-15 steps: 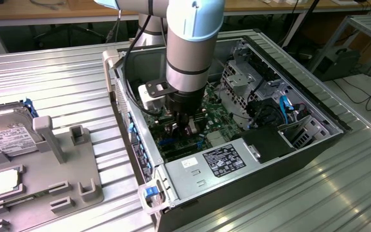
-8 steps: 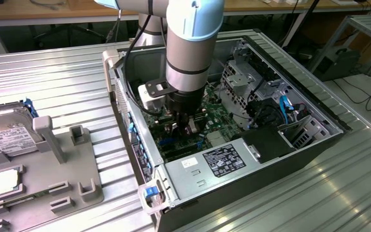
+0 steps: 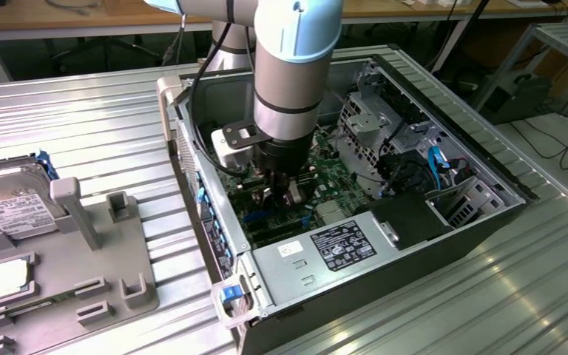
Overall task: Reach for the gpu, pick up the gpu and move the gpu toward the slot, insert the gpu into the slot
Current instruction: 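Insert the gpu into the slot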
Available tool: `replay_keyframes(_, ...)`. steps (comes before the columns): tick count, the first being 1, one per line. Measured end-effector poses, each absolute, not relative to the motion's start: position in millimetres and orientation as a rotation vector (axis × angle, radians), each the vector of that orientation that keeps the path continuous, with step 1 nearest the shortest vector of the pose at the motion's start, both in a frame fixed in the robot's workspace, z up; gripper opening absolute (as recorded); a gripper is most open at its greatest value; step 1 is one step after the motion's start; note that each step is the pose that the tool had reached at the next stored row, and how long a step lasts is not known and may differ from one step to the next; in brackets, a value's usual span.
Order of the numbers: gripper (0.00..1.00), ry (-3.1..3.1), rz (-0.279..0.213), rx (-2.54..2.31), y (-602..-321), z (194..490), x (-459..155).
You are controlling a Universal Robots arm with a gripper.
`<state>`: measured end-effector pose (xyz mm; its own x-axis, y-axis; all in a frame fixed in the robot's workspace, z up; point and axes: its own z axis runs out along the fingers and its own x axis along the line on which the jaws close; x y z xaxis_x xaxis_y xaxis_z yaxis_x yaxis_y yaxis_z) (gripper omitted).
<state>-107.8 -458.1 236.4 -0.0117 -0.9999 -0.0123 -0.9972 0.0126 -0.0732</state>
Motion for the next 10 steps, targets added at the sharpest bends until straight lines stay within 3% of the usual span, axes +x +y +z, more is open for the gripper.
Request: replay_keyframes(10,0.29,2.192,-0.067,-2.166,-458.1,233.7,-107.9)
